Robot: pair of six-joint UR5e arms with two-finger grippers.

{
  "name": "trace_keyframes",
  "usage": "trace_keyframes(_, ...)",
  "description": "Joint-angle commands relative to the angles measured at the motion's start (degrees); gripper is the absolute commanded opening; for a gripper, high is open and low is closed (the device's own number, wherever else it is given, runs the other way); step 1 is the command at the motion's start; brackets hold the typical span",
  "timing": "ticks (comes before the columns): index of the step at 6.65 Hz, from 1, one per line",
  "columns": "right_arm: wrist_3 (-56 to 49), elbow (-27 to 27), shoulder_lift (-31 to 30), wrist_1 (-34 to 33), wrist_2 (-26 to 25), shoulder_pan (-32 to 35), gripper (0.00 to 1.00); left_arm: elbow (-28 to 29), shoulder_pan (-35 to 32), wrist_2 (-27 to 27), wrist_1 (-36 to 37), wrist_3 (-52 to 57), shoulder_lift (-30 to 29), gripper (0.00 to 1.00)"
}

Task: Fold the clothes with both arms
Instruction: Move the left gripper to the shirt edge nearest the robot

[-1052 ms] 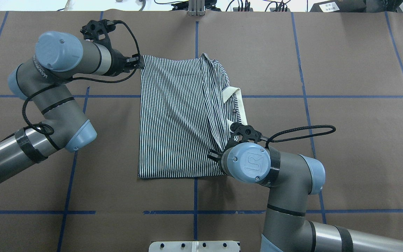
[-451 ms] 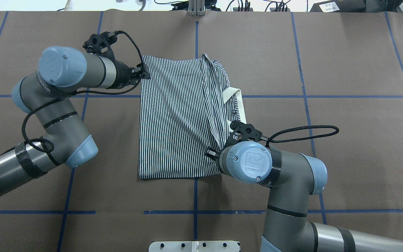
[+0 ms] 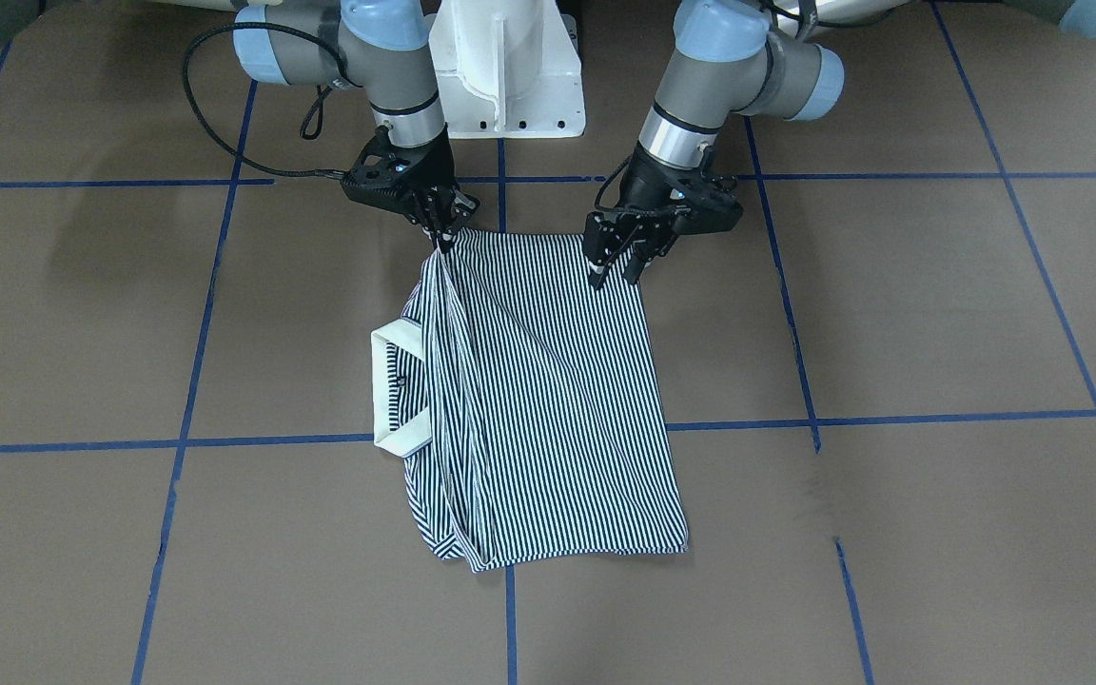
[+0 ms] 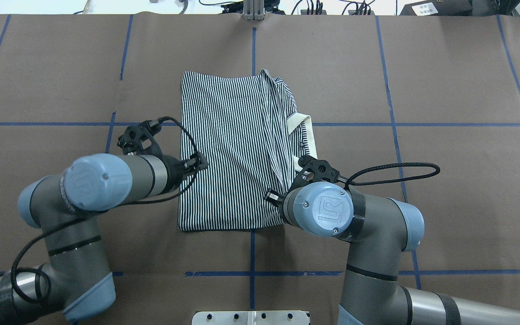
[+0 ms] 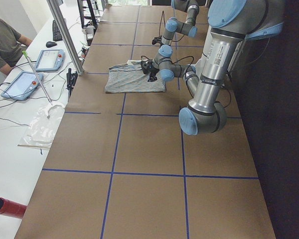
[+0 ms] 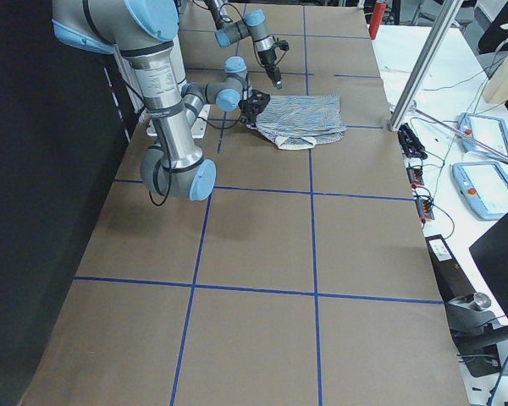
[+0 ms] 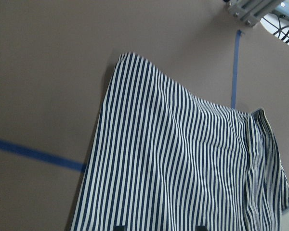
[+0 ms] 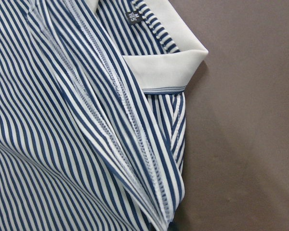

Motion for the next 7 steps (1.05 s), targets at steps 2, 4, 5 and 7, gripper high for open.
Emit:
trace_keyframes(2, 0.0, 0.0, 0.0, 0.0, 0.0, 0.1, 0.0, -0.7, 6.2, 3.7, 2.4, -4.1, 3.5, 0.62)
trace_keyframes(4, -0.1, 0.1, 0.0, 0.0, 0.0, 0.3, 0.0, -0.3, 7.4, 3.7, 2.4, -4.3, 3.7, 0.63)
trace_keyframes(5, -0.1, 0.1, 0.1, 0.0, 0.0, 0.4, 0.0, -0.5, 7.4, 3.7, 3.1, -4.3, 3.7, 0.64)
trace_keyframes(7, -0.1, 0.1, 0.2, 0.0, 0.0, 0.4, 0.0, -1.3, 7.5, 3.6, 6.8, -4.2, 3.5, 0.64)
